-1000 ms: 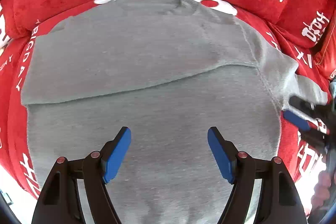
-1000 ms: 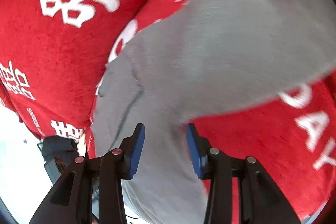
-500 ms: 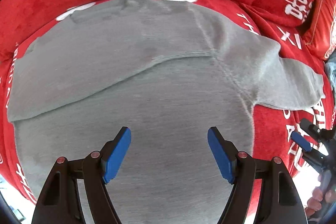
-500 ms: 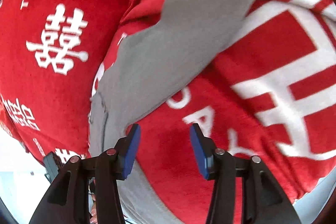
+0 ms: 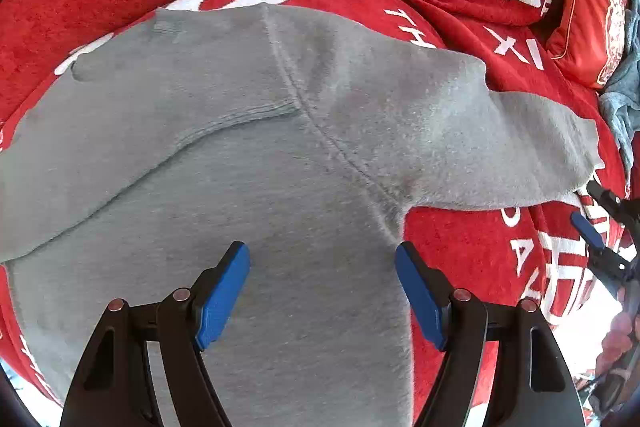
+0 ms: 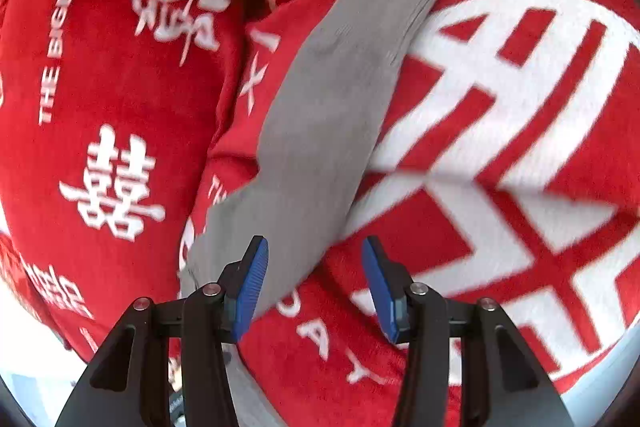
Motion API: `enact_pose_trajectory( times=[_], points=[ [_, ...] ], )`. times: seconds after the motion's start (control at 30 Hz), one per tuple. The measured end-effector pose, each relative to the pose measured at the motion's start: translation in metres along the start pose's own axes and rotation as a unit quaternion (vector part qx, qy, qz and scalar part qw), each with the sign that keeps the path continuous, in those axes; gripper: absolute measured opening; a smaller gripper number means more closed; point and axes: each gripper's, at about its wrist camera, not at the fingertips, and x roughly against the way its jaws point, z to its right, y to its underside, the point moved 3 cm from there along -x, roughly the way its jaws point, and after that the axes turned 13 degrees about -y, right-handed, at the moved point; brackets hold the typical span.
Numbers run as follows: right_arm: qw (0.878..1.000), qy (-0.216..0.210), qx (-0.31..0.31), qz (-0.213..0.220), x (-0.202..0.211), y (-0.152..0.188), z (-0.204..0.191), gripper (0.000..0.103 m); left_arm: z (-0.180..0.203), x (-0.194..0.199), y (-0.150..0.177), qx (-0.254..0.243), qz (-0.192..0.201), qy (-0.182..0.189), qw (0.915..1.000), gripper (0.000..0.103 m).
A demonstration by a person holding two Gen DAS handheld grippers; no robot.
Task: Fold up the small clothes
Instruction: 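Reach the right gripper to the other sleeve cuff and grasp it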
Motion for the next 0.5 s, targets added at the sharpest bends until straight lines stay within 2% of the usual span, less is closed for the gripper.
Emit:
enact_pose_trajectory(
  times=[0.17,0.33,0.37,0.4,0.43,0.5],
  points=[
    [0.999,-0.022,-0.027,0.026,-0.007,-0.025,0.009,0.053,0.009,-0.002,-0.004,-0.001,0.004,-0.002,1.0,0.076],
    [0.997,-0.06,-0.049,0.02,-0.026,-0.039,0.006,0.051,0.012,-0.004,-0.009,0.002,0.006,-0.003,1.0,0.076],
    [0.995,-0.075,-0.064,0.017,-0.03,-0.04,0.007,0.046,0.011,-0.004,-0.009,0.003,0.006,-0.002,1.0,0.076],
    [0.992,-0.096,-0.085,0.017,-0.033,-0.04,0.009,0.022,0.011,-0.003,-0.01,0.004,0.004,0.0,1.0,0.076],
    [0.985,-0.129,-0.112,0.018,-0.037,-0.04,0.012,0.006,0.01,-0.003,-0.01,0.005,0.003,0.003,1.0,0.076],
    [0.976,-0.167,-0.14,0.03,-0.038,-0.038,0.012,0.006,0.005,-0.002,-0.011,0.012,-0.001,0.011,0.9999,0.076]
  ],
)
